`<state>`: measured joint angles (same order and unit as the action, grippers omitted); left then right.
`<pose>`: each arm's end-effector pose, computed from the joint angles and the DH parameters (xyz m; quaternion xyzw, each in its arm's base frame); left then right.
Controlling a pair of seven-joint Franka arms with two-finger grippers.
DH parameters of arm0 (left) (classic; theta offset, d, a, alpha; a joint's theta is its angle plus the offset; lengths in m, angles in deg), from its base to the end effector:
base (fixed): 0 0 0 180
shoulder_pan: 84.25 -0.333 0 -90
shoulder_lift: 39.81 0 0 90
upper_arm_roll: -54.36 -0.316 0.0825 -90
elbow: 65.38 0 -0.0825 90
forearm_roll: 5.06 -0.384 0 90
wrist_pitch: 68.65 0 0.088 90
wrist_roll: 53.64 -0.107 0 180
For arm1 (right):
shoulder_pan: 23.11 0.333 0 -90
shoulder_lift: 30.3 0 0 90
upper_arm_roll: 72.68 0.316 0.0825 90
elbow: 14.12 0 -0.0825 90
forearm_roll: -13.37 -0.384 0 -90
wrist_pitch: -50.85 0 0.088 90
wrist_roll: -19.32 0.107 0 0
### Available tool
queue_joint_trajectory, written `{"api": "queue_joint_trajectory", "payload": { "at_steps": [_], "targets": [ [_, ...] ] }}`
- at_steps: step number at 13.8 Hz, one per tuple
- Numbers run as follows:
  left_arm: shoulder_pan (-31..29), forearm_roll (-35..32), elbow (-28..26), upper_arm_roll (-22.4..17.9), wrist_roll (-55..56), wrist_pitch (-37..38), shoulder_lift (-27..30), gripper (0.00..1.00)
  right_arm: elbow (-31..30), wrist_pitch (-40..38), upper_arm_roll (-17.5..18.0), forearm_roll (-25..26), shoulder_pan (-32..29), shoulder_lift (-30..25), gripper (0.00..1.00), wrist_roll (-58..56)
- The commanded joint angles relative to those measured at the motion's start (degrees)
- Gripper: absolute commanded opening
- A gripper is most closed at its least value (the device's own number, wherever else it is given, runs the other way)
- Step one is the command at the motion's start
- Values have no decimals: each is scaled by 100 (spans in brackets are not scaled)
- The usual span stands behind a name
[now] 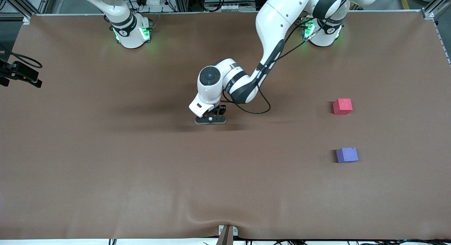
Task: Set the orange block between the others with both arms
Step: 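Grasp the orange cube with the left gripper and carry it toward the purple cube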
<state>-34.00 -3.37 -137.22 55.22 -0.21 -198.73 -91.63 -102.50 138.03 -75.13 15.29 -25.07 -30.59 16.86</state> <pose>0.4816 -0.5933 0.2229 0.9978 0.0322 0.0204 0.0550 0.5463 -0.0459 0.6363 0.9997 -0.0177 -0.0089 0.0161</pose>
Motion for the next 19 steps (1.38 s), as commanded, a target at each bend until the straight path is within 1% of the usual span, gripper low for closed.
{"api": "queue_joint_trajectory", "payload": {
  "at_steps": [1, 3, 4, 5, 6, 8, 9, 11, 14, 17, 19],
  "targets": [
    [-383, -177, -137, -16, 11, 525, 627, 0, -127, 1, 113, 37, -32, -103, 100, 106],
    [-752, -212, -181, -16, -313, 1315, 1207, 0, -127, -8, 113, -50, 12, -103, 100, 115],
    [-945, -343, -234, -16, -515, 1771, 1523, 0, -118, -8, 113, -77, 21, -103, 100, 123],
    [-1330, -431, -269, 1, -735, 2159, 1822, 0, -126, -8, 113, -129, 21, -103, 100, 124],
    [-1595, -432, -374, 19, -1067, 2467, 2086, 0, -127, -8, 104, -191, -31, -94, 100, 115],
    [-2210, -432, -768, 19, -1814, 2777, 2544, 0, -127, -42, 60, -593, -276, -86, 100, 54],
    [-2552, -432, -1040, 19, -2183, 2787, 2754, 0, -118, -130, 69, -674, -321, -94, 100, 27],
    [-3168, -423, -1445, 45, -2895, 2787, 2984, 0, -100, -140, 95, -675, -269, -121, 100, 79],
    [-3898, -432, -2201, 45, -3696, 2568, 3266, 0, -91, -140, 113, -587, -164, -138, 100, 97],
    [-4671, -397, -2974, 63, -4434, 1937, 3389, 0, -109, -148, 139, -183, 56, -130, 100, 150],
    [-5015, -362, -3615, 63, -4953, 1130, 3389, 1, -118, -148, 148, -183, 65, -130, 100, 150]
  ]
}}
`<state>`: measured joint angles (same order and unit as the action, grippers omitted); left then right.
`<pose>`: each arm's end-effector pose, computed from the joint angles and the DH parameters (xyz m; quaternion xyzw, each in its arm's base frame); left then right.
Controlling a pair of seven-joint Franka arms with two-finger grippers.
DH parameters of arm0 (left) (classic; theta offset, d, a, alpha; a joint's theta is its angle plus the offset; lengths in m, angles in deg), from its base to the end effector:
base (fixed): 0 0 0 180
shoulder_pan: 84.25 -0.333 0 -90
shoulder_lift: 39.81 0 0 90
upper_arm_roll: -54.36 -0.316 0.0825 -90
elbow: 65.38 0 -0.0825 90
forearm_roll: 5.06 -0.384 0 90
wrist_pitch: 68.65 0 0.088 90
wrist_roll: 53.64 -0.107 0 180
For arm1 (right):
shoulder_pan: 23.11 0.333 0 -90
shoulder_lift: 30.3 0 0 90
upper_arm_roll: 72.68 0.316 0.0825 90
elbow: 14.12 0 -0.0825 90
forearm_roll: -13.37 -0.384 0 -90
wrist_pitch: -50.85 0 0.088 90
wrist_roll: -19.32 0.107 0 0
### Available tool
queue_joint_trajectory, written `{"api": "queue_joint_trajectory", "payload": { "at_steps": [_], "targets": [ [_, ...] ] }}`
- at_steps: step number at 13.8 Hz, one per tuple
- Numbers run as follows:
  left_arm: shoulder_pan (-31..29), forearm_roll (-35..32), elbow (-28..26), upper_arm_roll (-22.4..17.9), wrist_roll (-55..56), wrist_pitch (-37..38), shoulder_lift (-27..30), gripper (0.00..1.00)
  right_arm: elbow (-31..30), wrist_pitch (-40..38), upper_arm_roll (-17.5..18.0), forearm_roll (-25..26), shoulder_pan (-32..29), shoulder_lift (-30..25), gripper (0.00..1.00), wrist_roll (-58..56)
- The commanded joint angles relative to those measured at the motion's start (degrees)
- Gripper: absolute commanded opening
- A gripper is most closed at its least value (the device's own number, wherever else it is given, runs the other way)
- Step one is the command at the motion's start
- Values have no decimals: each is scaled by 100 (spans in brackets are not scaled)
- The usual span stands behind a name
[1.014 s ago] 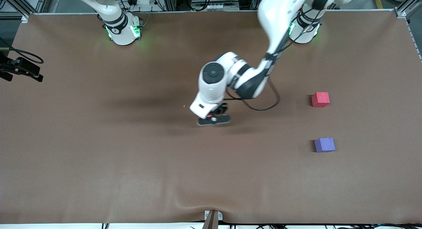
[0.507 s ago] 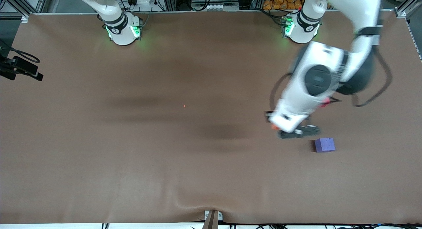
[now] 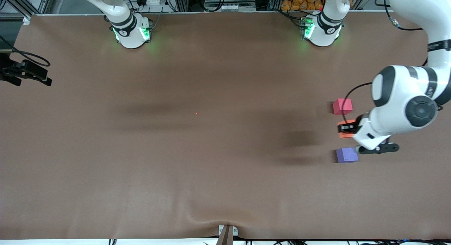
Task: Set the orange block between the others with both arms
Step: 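Grasp the orange cube with the left gripper and carry it toward the purple cube, then lower the orange cube between the pink and purple cubes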
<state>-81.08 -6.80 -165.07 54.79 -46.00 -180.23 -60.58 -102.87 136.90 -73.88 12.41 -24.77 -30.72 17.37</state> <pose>0.6314 -0.0373 0.3564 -0.9965 -0.0286 0.0758 0.0198 0.5447 -0.0254 0.6329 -0.9997 0.0075 0.0195 0.0093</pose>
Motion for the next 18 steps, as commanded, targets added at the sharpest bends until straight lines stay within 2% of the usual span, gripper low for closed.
{"api": "queue_joint_trajectory", "payload": {
  "at_steps": [1, 3, 7, 15, 16, 18],
  "targets": [
    [-474, -19, -1154, 107, -595, -1255, 275, 5, -81, -35, 23, 105, 35, -116, 100, 90],
    [-598, -19, -1613, 107, -772, -2136, 162, 8, -81, -35, 23, 105, 35, -116, 100, 99],
    [-634, -11, -2018, 107, -773, -3122, -155, 10, -90, -35, 14, 114, 26, -108, 100, 99],
    [-616, -19, -2116, 115, -851, -3352, -323, 19, -90, -35, 14, 114, 26, -99, 100, 99],
    [-616, -19, -2124, 115, -869, -3344, -323, 29, -90, -35, 14, 114, 26, -99, 100, 116],
    [-625, -19, -2125, 124, -983, -3344, -331, 37, -90, -35, 14, 114, 26, -99, 100, 108]
  ]
}}
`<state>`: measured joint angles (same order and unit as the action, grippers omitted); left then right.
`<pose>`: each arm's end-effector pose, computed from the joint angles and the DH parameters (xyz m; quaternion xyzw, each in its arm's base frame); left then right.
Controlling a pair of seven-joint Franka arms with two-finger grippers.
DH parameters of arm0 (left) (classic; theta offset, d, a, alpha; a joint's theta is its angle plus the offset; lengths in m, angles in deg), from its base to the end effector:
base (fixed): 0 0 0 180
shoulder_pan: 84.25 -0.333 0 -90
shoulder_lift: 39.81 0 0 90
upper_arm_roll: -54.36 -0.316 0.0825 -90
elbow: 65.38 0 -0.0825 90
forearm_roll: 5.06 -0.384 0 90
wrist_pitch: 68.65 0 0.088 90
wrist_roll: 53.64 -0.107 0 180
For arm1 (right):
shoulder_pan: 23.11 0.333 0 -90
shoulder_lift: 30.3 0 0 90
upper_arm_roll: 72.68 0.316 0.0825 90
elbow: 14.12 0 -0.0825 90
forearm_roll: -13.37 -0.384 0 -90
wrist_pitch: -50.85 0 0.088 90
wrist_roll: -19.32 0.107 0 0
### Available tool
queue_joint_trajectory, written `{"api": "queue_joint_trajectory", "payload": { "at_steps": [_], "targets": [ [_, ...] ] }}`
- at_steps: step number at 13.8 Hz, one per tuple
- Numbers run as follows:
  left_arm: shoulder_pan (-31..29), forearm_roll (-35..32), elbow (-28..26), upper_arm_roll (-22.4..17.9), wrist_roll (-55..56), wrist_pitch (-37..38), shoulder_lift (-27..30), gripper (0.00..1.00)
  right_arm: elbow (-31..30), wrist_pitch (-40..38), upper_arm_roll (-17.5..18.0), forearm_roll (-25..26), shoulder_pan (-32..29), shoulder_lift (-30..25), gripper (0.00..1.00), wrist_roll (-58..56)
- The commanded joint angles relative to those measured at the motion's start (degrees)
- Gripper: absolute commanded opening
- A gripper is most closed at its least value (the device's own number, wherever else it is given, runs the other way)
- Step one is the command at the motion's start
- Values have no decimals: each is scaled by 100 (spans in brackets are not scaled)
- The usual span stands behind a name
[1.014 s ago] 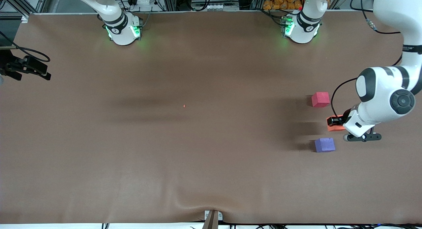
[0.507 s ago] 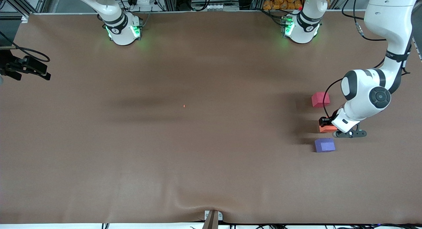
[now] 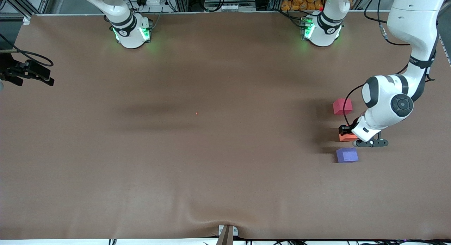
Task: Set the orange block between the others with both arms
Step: 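Lower the orange cube between the pink and purple cubes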
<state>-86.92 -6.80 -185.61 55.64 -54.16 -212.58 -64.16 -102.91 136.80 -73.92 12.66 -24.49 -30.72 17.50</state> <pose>0.5819 0.0139 0.2138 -1.0000 0.0038 0.0056 0.0042 0.5446 -0.0236 0.6324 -0.9997 0.0067 0.0209 0.0071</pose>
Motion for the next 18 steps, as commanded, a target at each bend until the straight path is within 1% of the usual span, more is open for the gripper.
{"api": "queue_joint_trajectory", "payload": {
  "at_steps": [1, 5, 8, 11, 12, 13, 16, 18],
  "targets": [
    [-40, -19, -71, 39, -316, -109, 27, 37, -85, -25, 19, 80, -2, -99, 100, 103],
    [-40, -11, -63, 109, -502, -109, -43, 37, -85, -25, 19, 89, -2, -99, 100, 103],
    [-49, 51, -63, 118, -502, -118, -157, 40, -85, -43, 19, 89, -2, -99, 100, 392],
    [-58, 60, -63, 118, -502, -162, -201, 42, -85, -52, 27, 89, -2, -99, 100, 401],
    [-58, 68, -45, 109, -493, -162, -218, 62, -85, -52, 27, 89, -2, -99, 100, 401],
    [-58, 69, -28, 109, -502, -162, -262, 100, -85, -52, 27, 89, -2, -99, 100, 401],
    [-32, 60, 34, 101, -502, -144, -228, 100, -85, -52, 27, 89, -2, -99, 100, 401],
    [-49, 60, 69, 100, -502, -109, -1, 100, -85, -43, 27, 89, -2, -99, 100, 393]
  ]
}}
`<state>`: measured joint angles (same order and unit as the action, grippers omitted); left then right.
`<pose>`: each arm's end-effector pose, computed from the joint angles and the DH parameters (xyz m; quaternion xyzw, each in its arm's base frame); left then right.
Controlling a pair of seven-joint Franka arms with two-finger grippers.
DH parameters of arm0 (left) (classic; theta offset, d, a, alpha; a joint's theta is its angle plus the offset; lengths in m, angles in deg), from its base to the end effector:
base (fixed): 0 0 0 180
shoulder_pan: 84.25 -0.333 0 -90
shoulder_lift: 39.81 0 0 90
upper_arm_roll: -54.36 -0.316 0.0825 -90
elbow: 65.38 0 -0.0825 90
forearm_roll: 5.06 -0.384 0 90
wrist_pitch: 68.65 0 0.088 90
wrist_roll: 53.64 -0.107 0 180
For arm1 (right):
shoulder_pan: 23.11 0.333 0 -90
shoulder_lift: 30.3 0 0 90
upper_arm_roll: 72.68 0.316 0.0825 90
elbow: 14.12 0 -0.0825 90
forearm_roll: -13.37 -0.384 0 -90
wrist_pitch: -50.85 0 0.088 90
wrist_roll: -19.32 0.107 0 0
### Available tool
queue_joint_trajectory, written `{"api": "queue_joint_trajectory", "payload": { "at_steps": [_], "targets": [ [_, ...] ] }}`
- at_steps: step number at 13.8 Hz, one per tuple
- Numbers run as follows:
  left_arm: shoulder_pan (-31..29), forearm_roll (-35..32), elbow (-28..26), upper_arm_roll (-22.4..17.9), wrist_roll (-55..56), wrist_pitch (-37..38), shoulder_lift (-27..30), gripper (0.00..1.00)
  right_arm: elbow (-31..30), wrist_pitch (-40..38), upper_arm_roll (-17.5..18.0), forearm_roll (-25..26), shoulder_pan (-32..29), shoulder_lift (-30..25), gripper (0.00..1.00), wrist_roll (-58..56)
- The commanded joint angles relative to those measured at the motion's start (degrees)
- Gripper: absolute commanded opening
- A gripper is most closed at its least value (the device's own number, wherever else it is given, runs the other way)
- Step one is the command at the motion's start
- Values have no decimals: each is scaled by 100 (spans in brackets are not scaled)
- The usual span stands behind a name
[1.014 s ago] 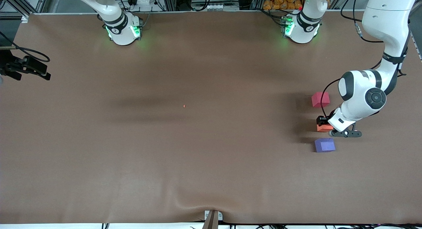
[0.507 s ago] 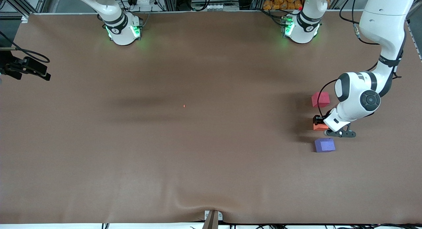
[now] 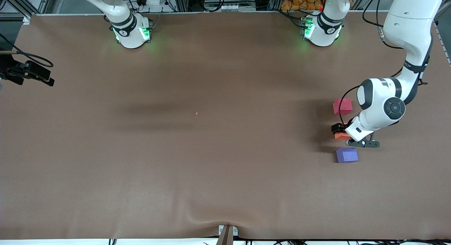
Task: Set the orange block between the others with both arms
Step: 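Lower the orange cube between the pink and purple cubes, then open the left gripper and lift away from the orange cube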
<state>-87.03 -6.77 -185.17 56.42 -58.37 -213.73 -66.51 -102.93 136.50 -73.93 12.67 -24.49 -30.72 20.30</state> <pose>0.5818 0.0070 0.1946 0.9989 -0.0455 -0.0121 0.0003 0.5440 -0.0236 0.6318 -0.9992 0.0312 0.0238 0.0065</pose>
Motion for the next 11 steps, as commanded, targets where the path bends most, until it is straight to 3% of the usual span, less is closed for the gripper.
{"api": "queue_joint_trajectory", "payload": {
  "at_steps": [1, 4, 11],
  "targets": [
    [-38, 57, 35, 13, -45, 76, 410, 100, -83, -13, 28, 88, -2, -99, 100, 114],
    [-38, 5, 297, -4, -71, 917, 911, 100, -83, -13, 28, 88, -2, -90, 100, 114],
    [-240, 39, 2651, -31, -616, 3517, 1071, 100, -92, -13, 28, 88, -2, -90, 100, 114]
  ]
}}
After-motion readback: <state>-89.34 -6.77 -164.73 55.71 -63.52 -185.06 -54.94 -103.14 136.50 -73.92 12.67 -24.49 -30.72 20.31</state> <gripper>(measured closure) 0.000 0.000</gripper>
